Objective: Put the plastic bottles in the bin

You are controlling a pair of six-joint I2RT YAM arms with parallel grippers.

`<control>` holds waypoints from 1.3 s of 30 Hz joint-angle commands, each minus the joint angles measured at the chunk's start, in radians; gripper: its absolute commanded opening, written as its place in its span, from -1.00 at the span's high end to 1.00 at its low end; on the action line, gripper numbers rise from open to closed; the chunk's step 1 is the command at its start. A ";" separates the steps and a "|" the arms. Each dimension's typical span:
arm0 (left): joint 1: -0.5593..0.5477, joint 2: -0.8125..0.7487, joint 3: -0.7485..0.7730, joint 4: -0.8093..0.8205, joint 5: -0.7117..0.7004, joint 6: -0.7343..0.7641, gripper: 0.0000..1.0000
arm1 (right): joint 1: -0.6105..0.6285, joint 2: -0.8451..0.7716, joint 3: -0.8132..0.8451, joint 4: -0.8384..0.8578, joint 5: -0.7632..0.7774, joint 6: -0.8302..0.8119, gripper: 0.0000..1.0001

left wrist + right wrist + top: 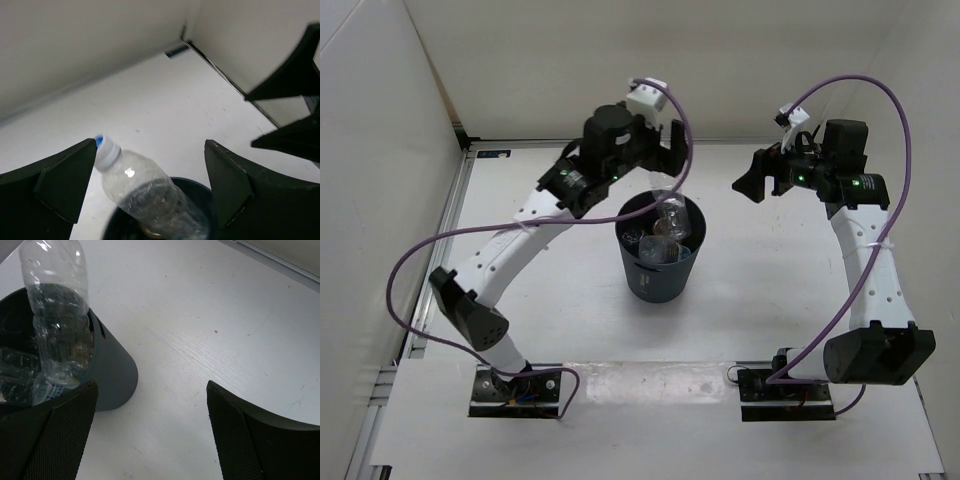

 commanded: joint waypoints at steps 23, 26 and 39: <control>0.206 -0.429 -0.476 -0.046 -0.497 0.013 -1.00 | 0.104 0.102 0.136 -0.100 0.190 0.043 -0.80; 0.206 -0.419 -0.473 -0.063 -0.576 0.016 -1.00 | 0.093 0.102 0.136 -0.093 0.210 0.073 -0.80; 0.434 -0.520 -0.646 -0.284 -0.636 -0.462 -1.00 | 0.055 0.129 0.136 -0.031 0.342 0.188 -0.80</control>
